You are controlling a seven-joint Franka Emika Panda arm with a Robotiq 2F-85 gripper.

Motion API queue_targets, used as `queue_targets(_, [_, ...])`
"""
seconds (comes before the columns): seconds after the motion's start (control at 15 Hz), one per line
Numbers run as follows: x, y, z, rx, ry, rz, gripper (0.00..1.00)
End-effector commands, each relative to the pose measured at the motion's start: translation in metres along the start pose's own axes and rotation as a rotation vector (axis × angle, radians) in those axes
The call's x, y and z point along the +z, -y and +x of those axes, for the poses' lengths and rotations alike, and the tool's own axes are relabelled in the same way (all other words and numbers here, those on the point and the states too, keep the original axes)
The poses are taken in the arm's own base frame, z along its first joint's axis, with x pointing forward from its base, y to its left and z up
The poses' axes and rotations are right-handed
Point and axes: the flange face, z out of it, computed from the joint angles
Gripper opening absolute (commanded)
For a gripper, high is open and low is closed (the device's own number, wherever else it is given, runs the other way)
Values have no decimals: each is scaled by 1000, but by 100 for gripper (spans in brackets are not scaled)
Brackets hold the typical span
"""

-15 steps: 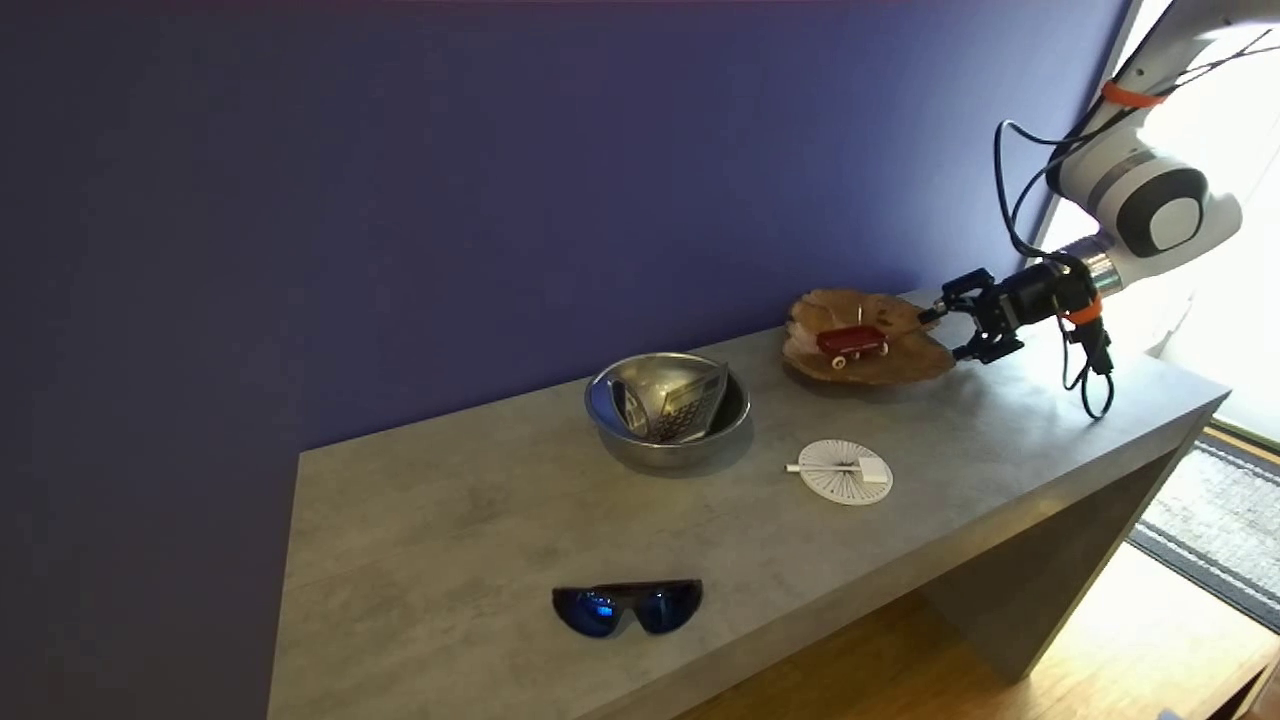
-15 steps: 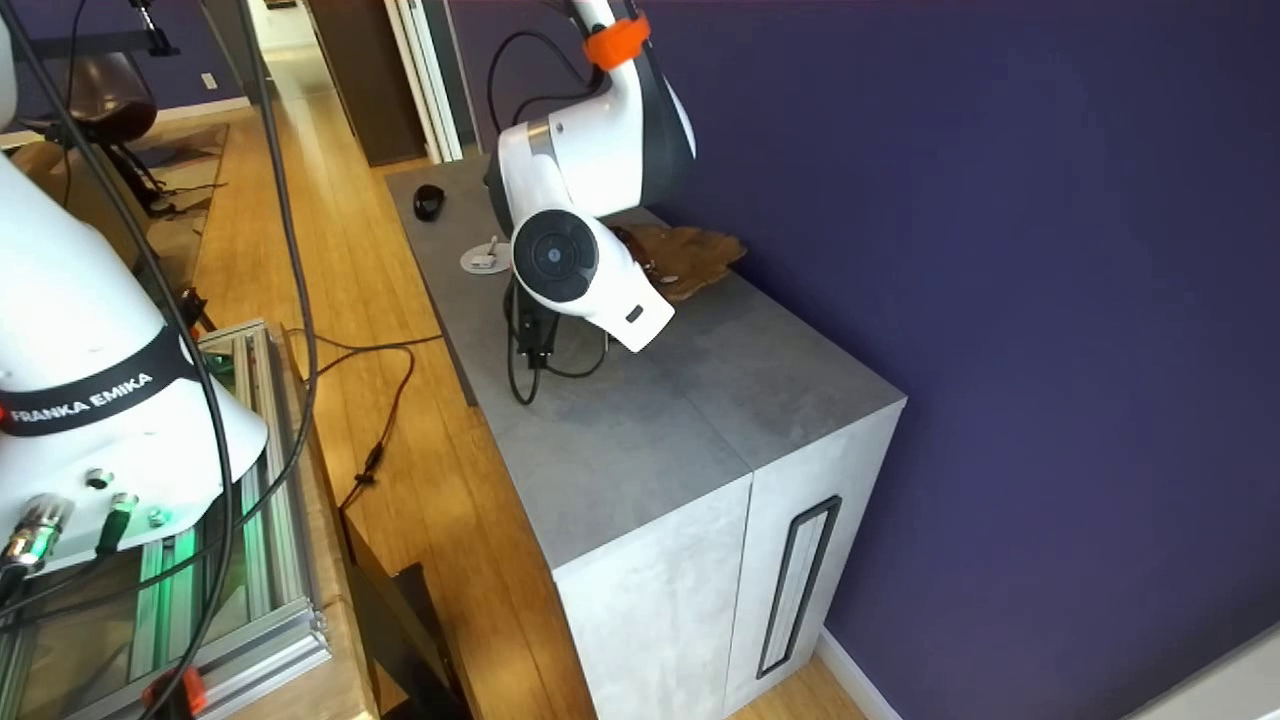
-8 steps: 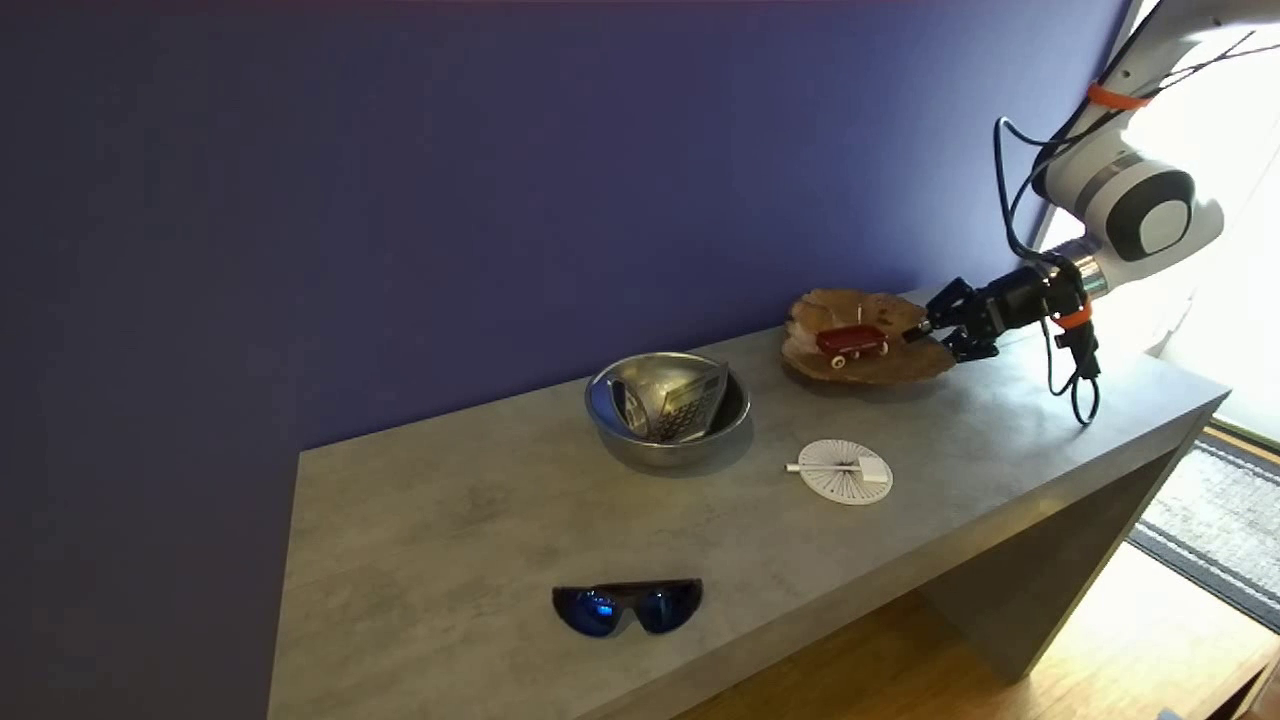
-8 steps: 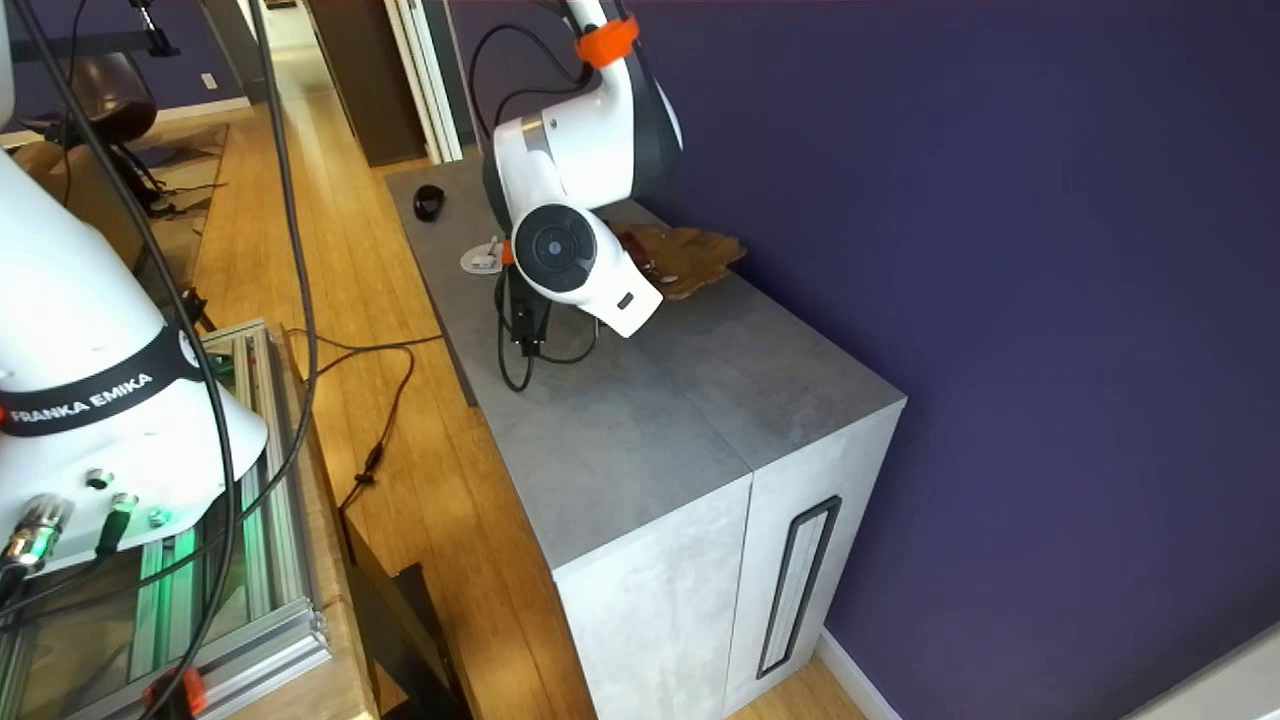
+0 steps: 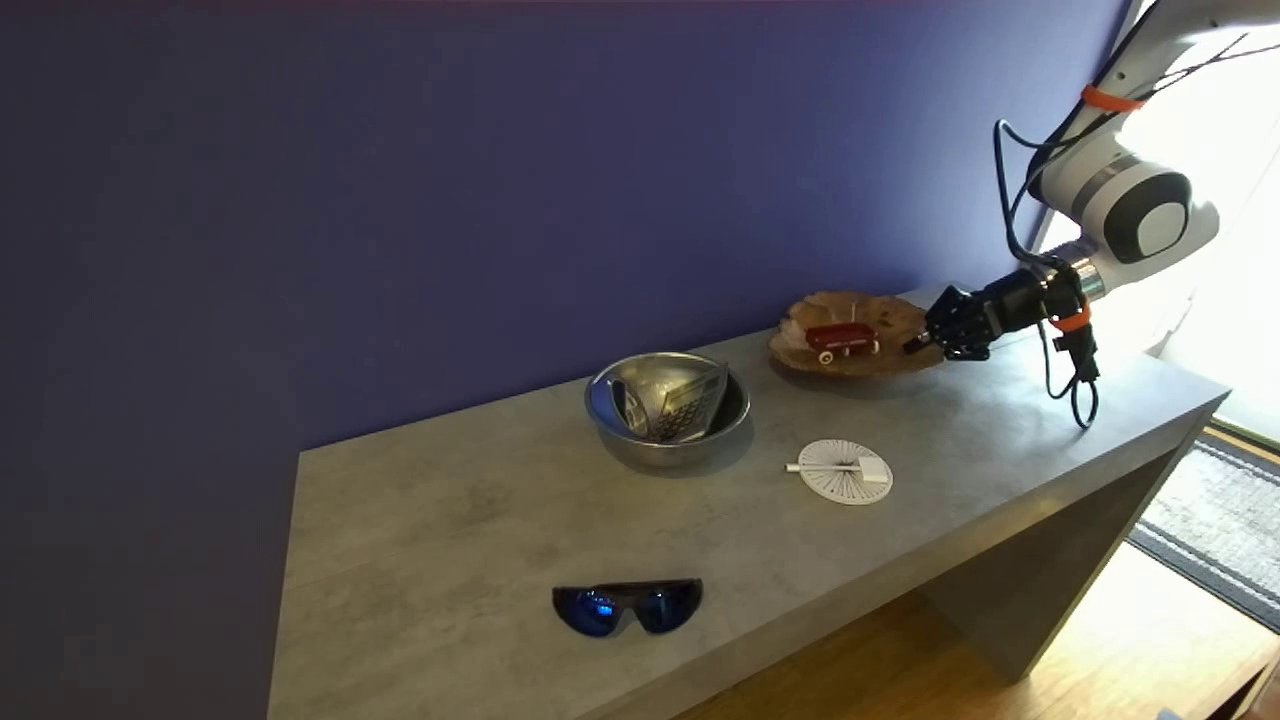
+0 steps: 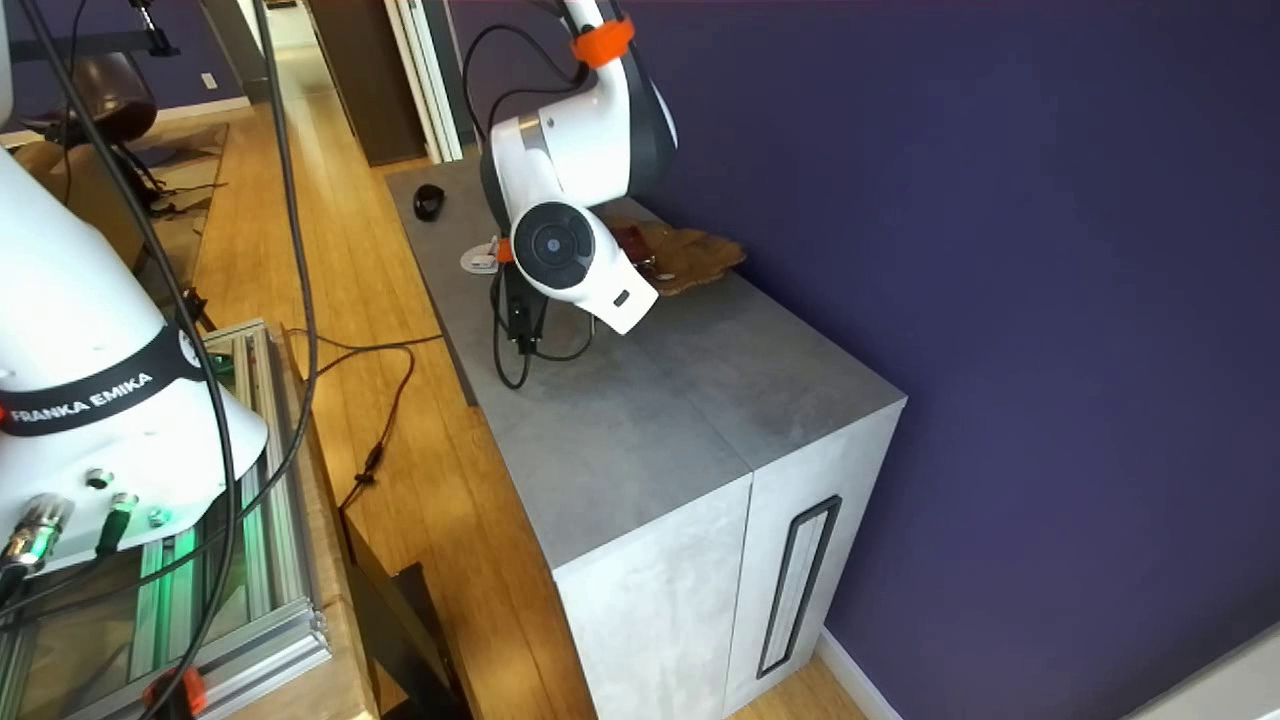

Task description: Move the brown bowl to the front right corner

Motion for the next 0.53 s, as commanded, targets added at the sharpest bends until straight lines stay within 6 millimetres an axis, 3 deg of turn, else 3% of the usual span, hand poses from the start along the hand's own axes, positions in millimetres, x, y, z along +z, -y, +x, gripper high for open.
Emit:
queue_targets(0.0, [-12,5,6,-11,0,69,3])
queue_targets(0.27, [-55,5,9,-41,-41,140,3])
queue_targets(0.47, [-101,-14,4,-71,-37,106,3])
